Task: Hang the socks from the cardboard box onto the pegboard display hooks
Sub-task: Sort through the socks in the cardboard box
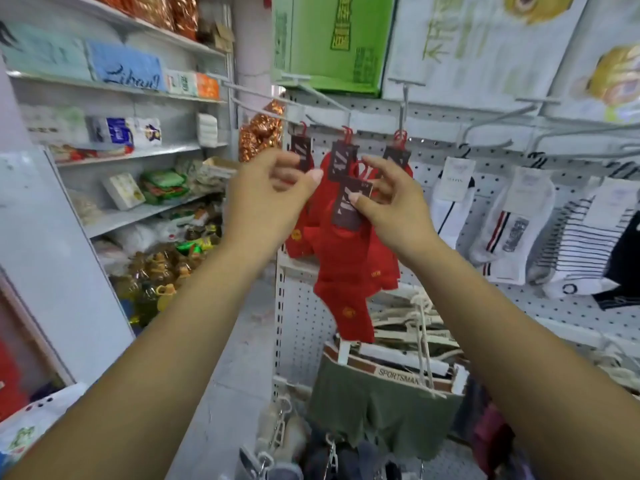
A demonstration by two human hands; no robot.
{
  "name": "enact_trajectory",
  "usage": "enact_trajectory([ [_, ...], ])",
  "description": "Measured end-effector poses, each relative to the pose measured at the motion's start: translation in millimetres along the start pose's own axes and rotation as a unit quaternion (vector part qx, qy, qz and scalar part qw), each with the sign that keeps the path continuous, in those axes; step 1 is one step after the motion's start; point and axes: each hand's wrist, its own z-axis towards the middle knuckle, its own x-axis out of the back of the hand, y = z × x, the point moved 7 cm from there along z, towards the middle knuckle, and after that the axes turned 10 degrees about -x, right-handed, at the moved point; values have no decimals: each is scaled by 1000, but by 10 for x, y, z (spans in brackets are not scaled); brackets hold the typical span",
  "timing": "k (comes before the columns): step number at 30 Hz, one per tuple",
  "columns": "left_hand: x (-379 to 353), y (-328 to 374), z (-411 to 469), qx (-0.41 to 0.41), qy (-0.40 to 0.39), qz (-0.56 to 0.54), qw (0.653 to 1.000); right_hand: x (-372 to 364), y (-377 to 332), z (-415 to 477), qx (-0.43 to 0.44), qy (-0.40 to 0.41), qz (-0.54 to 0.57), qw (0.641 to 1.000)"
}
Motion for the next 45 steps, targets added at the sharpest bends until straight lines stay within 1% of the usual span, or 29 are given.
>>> enact_trajectory([
  [3, -26, 196, 421, -86, -5, 49, 995, -48, -89, 386, 25, 57, -24, 998],
  [5, -36, 202, 610, -126, -6, 65, 990, -78, -143, 591, 33, 75, -33, 996],
  [10, -17, 200, 771, -197, -21, 58, 978, -179, -215, 849, 59, 101, -81, 990],
  [12, -26, 203, 779, -211, -31, 60, 975, -228, -199, 905, 67, 101, -96, 988],
  [14, -32, 200, 788, -213, -34, 48, 975, -268, -173, 933, 69, 101, -108, 987],
  [21, -20, 218, 782, -198, -63, 51, 977, -334, -101, 929, 36, 86, -153, 984],
  [27, -30, 232, 751, -183, -59, 37, 981, -319, -130, 964, 13, 41, -226, 973],
  [30, -28, 200, 725, -165, -55, 23, 985, -285, -117, 1000, 4, 31, -258, 966],
  [33, -31, 154, 657, -180, -67, 36, 981, -254, -139, 946, 3, 30, -267, 963],
  [36, -77, 45, 461, -200, -103, 78, 971, -207, -139, 718, 7, 37, -276, 960],
  [39, -102, -144, 204, -189, -122, 100, 969, -159, -53, 373, 7, 34, -293, 955],
  [42, -116, -320, -97, -189, -140, 130, 963, -139, 80, -116, 2, 9, -298, 955],
  [45, -147, -418, -507, -179, -179, 153, 955, -120, 230, -719, 9, -21, -296, 955],
])
